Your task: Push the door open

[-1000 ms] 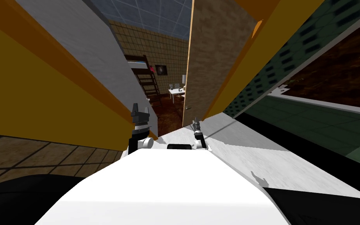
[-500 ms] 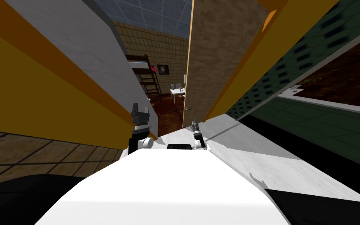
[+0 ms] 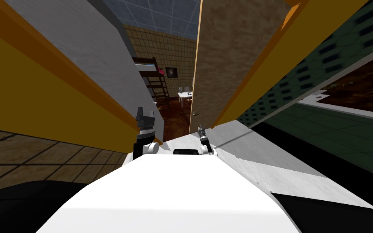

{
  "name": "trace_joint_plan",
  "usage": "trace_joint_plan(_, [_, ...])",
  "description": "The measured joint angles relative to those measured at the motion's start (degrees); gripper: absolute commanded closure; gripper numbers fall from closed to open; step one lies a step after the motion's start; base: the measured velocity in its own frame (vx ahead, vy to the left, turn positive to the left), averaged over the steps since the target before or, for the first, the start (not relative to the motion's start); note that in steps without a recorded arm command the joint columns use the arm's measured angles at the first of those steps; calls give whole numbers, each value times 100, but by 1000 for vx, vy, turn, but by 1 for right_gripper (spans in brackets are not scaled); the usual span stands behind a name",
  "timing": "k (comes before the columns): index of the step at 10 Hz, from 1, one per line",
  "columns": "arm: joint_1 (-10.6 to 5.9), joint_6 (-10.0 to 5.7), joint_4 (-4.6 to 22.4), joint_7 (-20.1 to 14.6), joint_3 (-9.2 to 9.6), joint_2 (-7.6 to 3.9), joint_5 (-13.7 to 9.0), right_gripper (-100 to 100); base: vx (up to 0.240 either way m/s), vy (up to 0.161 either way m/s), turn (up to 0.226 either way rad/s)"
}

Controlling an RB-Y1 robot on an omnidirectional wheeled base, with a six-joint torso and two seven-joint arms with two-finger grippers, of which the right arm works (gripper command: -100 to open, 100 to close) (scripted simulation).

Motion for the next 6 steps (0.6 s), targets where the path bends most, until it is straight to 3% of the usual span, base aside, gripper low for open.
trace_joint_plan(2, [-118, -10, 244, -21, 57, -24, -23, -100, 74, -84, 78])
trace_joint_plan(6, [-375, -182, 886, -85, 167, -68, -64, -100, 74, -79, 77])
